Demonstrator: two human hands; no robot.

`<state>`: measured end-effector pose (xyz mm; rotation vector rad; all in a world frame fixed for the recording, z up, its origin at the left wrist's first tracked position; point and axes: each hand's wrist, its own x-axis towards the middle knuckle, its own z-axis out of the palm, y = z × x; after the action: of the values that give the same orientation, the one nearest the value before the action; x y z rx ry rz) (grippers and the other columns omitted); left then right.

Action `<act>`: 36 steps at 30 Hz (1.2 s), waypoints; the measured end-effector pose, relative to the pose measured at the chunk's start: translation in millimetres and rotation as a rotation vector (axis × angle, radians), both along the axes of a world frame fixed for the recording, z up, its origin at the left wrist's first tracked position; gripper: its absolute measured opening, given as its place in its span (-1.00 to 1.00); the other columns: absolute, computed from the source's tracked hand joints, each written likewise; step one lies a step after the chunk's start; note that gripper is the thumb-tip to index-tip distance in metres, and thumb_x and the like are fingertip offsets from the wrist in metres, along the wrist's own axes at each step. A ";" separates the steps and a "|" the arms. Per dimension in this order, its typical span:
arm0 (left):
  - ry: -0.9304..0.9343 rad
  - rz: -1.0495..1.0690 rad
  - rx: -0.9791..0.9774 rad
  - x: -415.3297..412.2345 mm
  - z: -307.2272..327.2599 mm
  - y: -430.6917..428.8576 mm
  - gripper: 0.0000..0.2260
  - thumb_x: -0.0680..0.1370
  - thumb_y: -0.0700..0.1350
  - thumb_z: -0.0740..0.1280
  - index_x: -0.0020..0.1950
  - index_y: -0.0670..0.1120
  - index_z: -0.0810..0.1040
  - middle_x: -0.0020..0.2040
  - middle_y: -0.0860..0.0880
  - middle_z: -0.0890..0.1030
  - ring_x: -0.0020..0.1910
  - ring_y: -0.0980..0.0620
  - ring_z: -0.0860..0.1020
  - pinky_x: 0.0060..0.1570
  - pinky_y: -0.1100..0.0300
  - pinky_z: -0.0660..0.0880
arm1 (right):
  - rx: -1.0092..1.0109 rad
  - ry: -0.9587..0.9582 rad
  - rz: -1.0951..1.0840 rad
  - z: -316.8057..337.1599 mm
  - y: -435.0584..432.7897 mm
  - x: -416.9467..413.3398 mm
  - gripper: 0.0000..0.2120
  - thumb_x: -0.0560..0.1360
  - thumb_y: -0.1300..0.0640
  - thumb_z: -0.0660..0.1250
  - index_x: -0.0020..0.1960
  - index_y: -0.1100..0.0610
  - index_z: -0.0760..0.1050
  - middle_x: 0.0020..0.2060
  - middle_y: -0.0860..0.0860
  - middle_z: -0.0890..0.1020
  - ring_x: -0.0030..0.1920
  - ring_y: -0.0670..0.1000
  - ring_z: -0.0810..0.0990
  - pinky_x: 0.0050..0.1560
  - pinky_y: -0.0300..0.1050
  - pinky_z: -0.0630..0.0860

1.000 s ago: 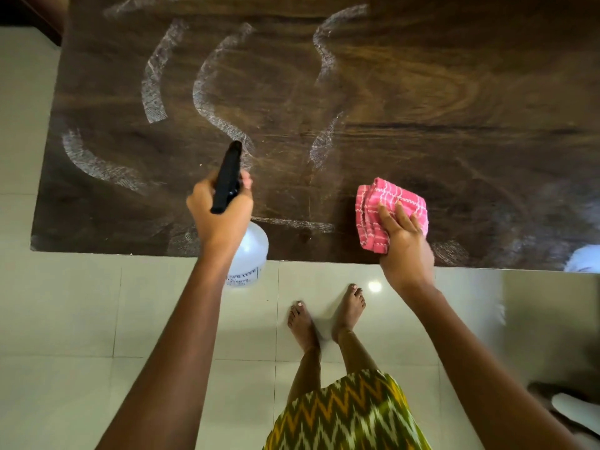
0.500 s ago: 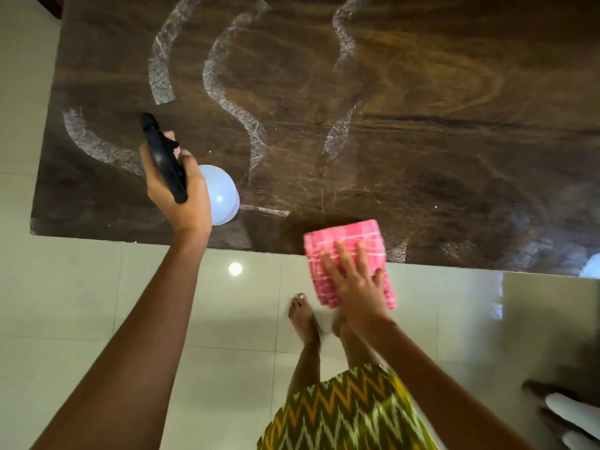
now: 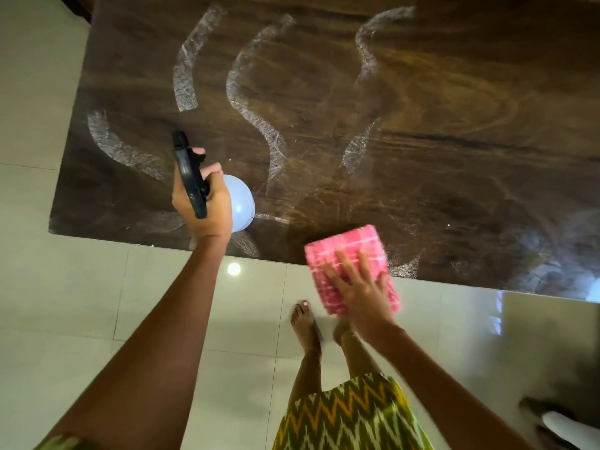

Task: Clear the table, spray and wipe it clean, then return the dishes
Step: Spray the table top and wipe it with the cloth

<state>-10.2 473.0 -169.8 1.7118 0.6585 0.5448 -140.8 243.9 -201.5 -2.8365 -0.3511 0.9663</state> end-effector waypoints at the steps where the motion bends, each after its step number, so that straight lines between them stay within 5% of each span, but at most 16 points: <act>1: -0.011 0.007 0.011 0.1 0.0 -0.8 -0.73 0.40 -0.24 0.20 -0.04 0.09 0.51 -0.07 -0.24 0.64 -0.11 -0.27 0.61 0.03 -0.16 0.56 | -0.048 0.021 -0.041 0.4 -18.2 3.5 -0.09 0.46 0.09 0.38 0.46 -0.09 -0.28 0.42 0.03 -0.32 0.40 0.22 -0.36 0.34 0.47 0.02; 4: -0.007 -0.019 0.035 0.8 -3.3 -1.0 -0.74 0.41 -0.27 0.17 0.02 -0.05 0.50 -0.29 0.17 0.64 -0.19 -0.17 0.63 0.01 -0.14 0.58 | -0.100 0.031 -0.175 -0.5 -42.1 52.4 -0.15 0.53 0.28 0.22 0.47 -0.08 -0.34 0.49 0.05 -0.33 0.44 0.29 -0.37 0.36 0.44 0.02; 8: -0.004 -0.012 0.026 1.4 -9.6 0.8 -0.73 0.42 -0.32 0.18 0.09 -0.24 0.52 -0.30 0.10 0.62 -0.23 -0.17 0.62 -0.02 0.10 0.59 | -0.060 -0.042 -0.291 -13.9 7.3 144.2 -0.12 0.47 0.38 0.23 0.51 -0.11 -0.23 0.50 0.03 -0.29 0.45 0.30 -0.34 0.33 0.48 0.01; 11: -0.013 -0.031 0.073 2.5 -9.4 0.9 -0.71 0.41 -0.38 0.18 0.09 -0.38 0.51 -0.33 0.20 0.62 -0.29 0.15 0.60 -0.08 0.42 0.48 | 0.004 -0.102 -0.100 -15.0 53.0 148.5 -0.15 0.48 0.38 0.21 0.52 -0.09 -0.20 0.51 0.03 -0.27 0.45 0.31 -0.32 0.33 0.49 -0.08; 14: 0.009 -0.069 0.099 1.5 -9.6 1.4 -0.73 0.41 -0.43 0.17 0.06 -0.40 0.51 -0.27 0.38 0.59 -0.34 0.27 0.57 -0.11 0.45 0.45 | 0.064 -0.092 0.112 -16.0 43.6 87.0 -0.20 0.51 0.20 0.28 0.52 -0.10 -0.18 0.51 0.03 -0.24 0.45 0.27 -0.35 0.35 0.47 -0.10; 20: 0.056 -0.075 0.105 1.7 -8.6 1.1 -0.76 0.42 -0.45 0.18 0.04 -0.40 0.52 -0.21 0.45 0.57 -0.28 0.32 0.57 -0.10 0.47 0.43 | -0.016 -0.037 -0.097 -13.2 -45.0 70.7 -0.18 0.48 0.30 0.30 0.51 -0.13 -0.09 0.52 0.03 -0.17 0.45 0.26 -0.33 0.32 0.52 -0.02; 25: 0.018 -0.048 0.010 -1.6 -5.7 -1.4 -0.74 0.46 -0.36 0.17 0.11 -0.38 0.50 -0.24 0.12 0.62 -0.27 0.23 0.59 -0.10 0.48 0.45 | -0.052 -0.063 -0.317 -19.1 -1.3 187.7 -0.11 0.47 0.33 0.28 0.51 -0.15 -0.21 0.50 -0.01 -0.30 0.44 0.30 -0.35 0.31 0.51 -0.01; 28: 0.023 -0.033 -0.058 0.7 -2.4 -1.3 -0.72 0.44 -0.23 0.19 0.09 -0.29 0.52 -0.25 0.10 0.63 -0.25 0.06 0.60 -0.06 0.45 0.46 | -0.037 -0.114 -0.152 -20.0 40.6 207.0 -0.15 0.49 0.36 0.22 0.51 -0.14 -0.21 0.50 0.03 -0.30 0.44 0.33 -0.34 0.31 0.51 -0.04; 30: 0.008 -0.032 -0.055 -0.1 0.6 -1.4 -0.73 0.43 -0.18 0.20 0.06 0.00 0.58 -0.15 -0.08 0.66 -0.18 -0.07 0.60 -0.04 0.44 0.46 | -0.017 -0.131 0.064 -21.3 48.9 175.1 -0.17 0.51 0.24 0.27 0.51 -0.12 -0.21 0.50 0.05 -0.28 0.44 0.34 -0.32 0.33 0.49 -0.04; 32: 0.016 -0.053 -0.013 -0.9 3.6 -1.4 -0.70 0.40 -0.09 0.19 -0.08 0.31 0.56 -0.04 -0.32 0.62 -0.10 -0.22 0.60 0.04 0.38 0.47 | 0.006 -0.119 0.208 -19.8 26.7 125.3 -0.14 0.44 0.12 0.39 0.52 -0.12 -0.10 0.52 0.08 -0.15 0.46 0.35 -0.21 0.31 0.51 0.03; 34: 0.051 -0.057 -0.018 0.9 5.5 -0.4 -0.70 0.39 -0.03 0.16 -0.15 0.38 0.55 0.00 -0.38 0.59 -0.03 -0.30 0.59 0.14 0.17 0.50 | -0.023 -0.073 0.195 -14.2 -13.9 92.1 -0.03 0.18 0.18 0.59 0.46 -0.12 0.19 0.49 0.11 0.15 0.43 0.40 0.09 0.13 0.59 0.21; 36: 0.066 -0.048 -0.019 1.0 6.3 -0.4 -0.71 0.40 -0.04 0.16 -0.17 0.34 0.57 0.01 -0.38 0.58 0.00 -0.36 0.57 0.19 -0.07 0.49 | -0.079 -0.048 0.114 -10.5 -47.1 93.3 0.04 0.10 0.26 0.61 0.44 -0.11 0.19 0.47 0.13 0.22 0.40 0.41 0.17 0.06 0.59 0.28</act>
<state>-9.2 472.6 -163.5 1.7290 0.6655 0.4483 -47.5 196.8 -212.0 -2.9440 -0.4959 0.9539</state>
